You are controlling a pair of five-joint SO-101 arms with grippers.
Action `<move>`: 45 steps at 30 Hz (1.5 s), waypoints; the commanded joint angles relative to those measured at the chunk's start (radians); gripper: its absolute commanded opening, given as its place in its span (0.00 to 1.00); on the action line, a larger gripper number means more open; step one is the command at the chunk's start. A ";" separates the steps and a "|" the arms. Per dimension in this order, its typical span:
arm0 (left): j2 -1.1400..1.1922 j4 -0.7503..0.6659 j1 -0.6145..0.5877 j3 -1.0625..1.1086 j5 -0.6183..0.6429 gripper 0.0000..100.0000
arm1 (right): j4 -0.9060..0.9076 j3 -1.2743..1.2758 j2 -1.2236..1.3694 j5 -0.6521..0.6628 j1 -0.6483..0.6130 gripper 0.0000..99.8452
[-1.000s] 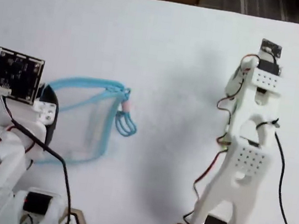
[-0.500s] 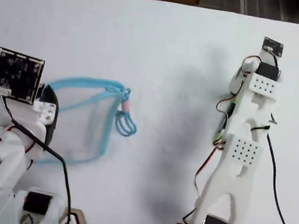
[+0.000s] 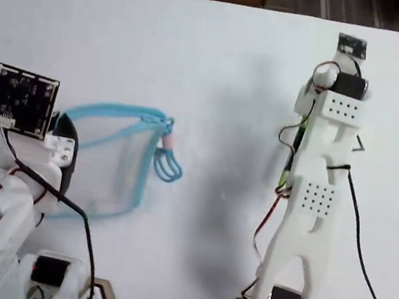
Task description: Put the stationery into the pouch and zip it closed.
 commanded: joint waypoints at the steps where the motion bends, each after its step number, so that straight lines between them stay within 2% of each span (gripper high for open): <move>1: 0.004 0.034 -0.002 0.041 -0.005 0.03 | 0.024 -0.017 -0.143 0.002 -0.024 0.02; 17: 0.004 0.034 -0.004 0.041 -0.005 0.02 | 0.027 0.032 -0.558 0.005 -0.191 0.02; 21: 0.004 0.034 -0.004 0.041 -0.005 0.02 | 0.027 0.275 -0.743 0.005 -0.222 0.02; 26: 0.004 0.034 -0.004 0.041 -0.005 0.02 | 0.022 0.752 -1.044 0.009 -0.246 0.02; 31: 0.004 0.032 -0.004 0.041 -0.005 0.02 | 0.022 1.112 -1.285 0.109 -0.242 0.02; 39: 0.004 0.029 -0.002 0.041 -0.005 0.02 | 0.016 1.557 -1.458 0.114 -0.249 0.02; 43: 0.004 0.031 -0.002 0.041 -0.005 0.02 | -0.038 1.659 -1.509 0.107 -0.249 0.02; 45: 0.004 0.031 -0.002 0.041 -0.005 0.02 | -0.104 1.691 -1.552 0.055 -0.249 0.02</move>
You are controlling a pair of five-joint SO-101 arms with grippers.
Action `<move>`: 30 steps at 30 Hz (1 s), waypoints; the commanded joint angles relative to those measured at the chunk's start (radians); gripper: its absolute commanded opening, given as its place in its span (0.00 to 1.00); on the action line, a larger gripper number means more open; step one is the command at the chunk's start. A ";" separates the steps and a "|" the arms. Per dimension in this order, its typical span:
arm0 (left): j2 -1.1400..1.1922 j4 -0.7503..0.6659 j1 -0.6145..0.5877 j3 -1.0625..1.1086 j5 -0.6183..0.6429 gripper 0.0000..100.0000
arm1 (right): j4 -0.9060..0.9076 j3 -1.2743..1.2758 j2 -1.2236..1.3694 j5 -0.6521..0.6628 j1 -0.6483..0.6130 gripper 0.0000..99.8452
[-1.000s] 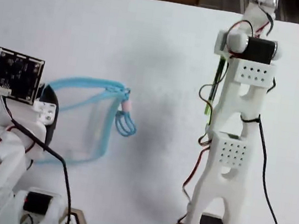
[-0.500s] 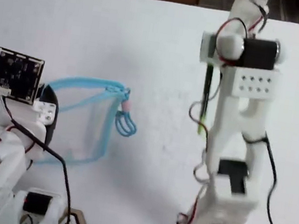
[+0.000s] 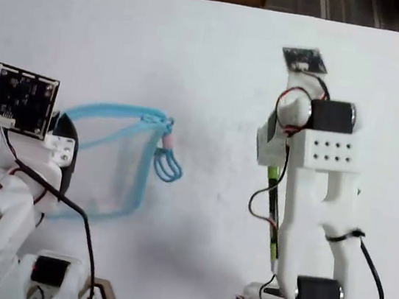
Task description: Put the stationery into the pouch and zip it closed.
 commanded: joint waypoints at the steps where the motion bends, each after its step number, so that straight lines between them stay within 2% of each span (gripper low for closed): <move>1: 0.004 0.031 -0.002 0.041 -0.005 0.02 | -0.108 0.043 -0.108 -0.071 -0.002 0.02; 5: 0.004 0.031 -0.002 0.041 -0.005 0.02 | -0.259 0.124 -0.249 -0.124 -0.050 0.02; 11: 0.004 0.031 -0.002 0.041 -0.005 0.02 | -0.522 0.311 -0.559 -0.229 -0.219 0.02; 18: 0.004 0.032 -0.002 0.041 -0.005 0.02 | -1.109 0.545 -0.977 -0.267 -0.375 0.02; 21: 0.004 0.032 -0.002 0.041 -0.005 0.02 | -1.331 0.586 -1.050 -0.265 -0.423 0.02; 24: 0.004 0.032 -0.002 0.041 -0.005 0.02 | -1.371 0.532 -1.030 -0.270 -0.444 0.02; 30: 0.004 0.031 -0.002 0.041 -0.005 0.02 | -1.374 0.310 -0.835 -0.367 -0.447 0.02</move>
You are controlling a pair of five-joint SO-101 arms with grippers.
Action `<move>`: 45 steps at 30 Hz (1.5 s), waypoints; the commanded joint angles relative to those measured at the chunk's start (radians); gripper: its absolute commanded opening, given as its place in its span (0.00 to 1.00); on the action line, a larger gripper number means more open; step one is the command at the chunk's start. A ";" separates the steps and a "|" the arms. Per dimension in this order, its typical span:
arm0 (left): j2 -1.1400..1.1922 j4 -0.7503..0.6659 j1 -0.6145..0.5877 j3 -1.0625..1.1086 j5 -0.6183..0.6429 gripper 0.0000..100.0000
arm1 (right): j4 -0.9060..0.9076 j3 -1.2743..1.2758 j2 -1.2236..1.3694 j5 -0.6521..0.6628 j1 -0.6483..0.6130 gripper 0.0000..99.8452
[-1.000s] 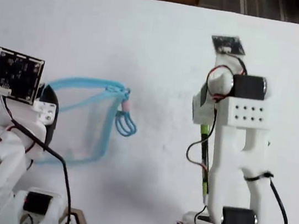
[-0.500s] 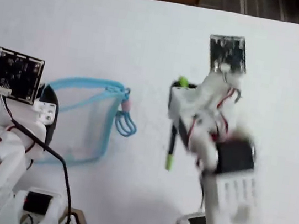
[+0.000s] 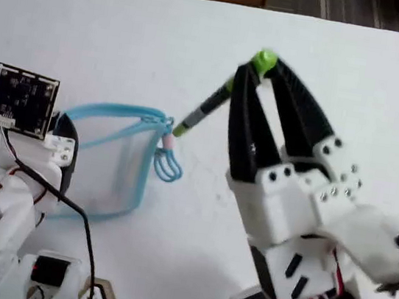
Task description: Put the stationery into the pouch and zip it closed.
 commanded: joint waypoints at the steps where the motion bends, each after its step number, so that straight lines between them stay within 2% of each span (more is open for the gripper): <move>1: 0.004 0.032 -0.002 0.041 -0.005 0.02 | -0.019 -0.169 0.137 -0.064 -0.012 0.02; 5: 0.004 0.032 -0.002 0.040 -0.005 0.02 | -0.001 -0.304 0.288 -0.130 -0.073 0.02; 11: 0.004 0.034 -0.002 0.040 -0.005 0.02 | 0.004 -0.249 0.380 -0.132 -0.189 0.02; 24: 0.004 0.049 -0.004 0.012 -0.005 0.02 | -0.139 -0.015 0.427 -0.127 -0.186 0.02; 31: 0.004 0.049 -0.004 0.012 -0.005 0.02 | -0.139 0.063 0.427 -0.126 -0.183 0.02; 35: 0.004 0.049 -0.004 0.012 -0.005 0.02 | -0.139 0.133 0.424 -0.071 -0.193 0.02; 39: 0.004 0.049 -0.004 0.012 -0.005 0.02 | -0.087 0.216 0.412 0.017 -0.275 0.02; 42: 0.004 0.049 -0.004 0.012 -0.005 0.02 | 0.022 0.219 0.390 0.063 -0.349 0.12; 45: 0.004 0.049 -0.004 0.011 -0.005 0.03 | 0.107 0.215 0.351 0.069 -0.369 0.25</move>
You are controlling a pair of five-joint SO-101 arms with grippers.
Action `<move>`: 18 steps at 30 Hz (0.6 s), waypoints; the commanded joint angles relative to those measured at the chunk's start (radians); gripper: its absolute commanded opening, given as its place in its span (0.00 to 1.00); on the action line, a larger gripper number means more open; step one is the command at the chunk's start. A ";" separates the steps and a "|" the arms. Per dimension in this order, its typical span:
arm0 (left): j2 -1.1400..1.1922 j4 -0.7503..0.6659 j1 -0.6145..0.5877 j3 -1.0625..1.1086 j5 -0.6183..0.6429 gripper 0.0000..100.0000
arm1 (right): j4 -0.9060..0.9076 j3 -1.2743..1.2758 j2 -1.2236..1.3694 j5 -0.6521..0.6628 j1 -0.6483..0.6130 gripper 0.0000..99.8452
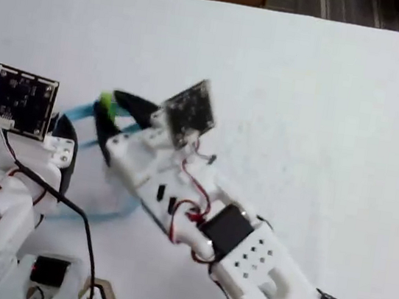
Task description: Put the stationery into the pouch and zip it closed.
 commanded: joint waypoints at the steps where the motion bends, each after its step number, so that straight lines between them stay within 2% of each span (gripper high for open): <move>1: 0.004 0.040 -0.004 0.009 -0.005 0.03 | 0.090 -0.012 -0.079 0.017 -0.016 0.26; 8: 0.004 0.040 -0.002 0.015 -0.005 0.03 | 0.305 -0.011 -0.300 0.109 -0.012 0.27; 14: 0.004 0.038 -0.002 0.017 -0.005 0.03 | 0.565 0.063 -0.349 0.138 0.113 0.27; 18: 0.004 0.038 -0.002 0.017 -0.005 0.03 | 0.568 0.253 -0.348 0.138 0.122 0.27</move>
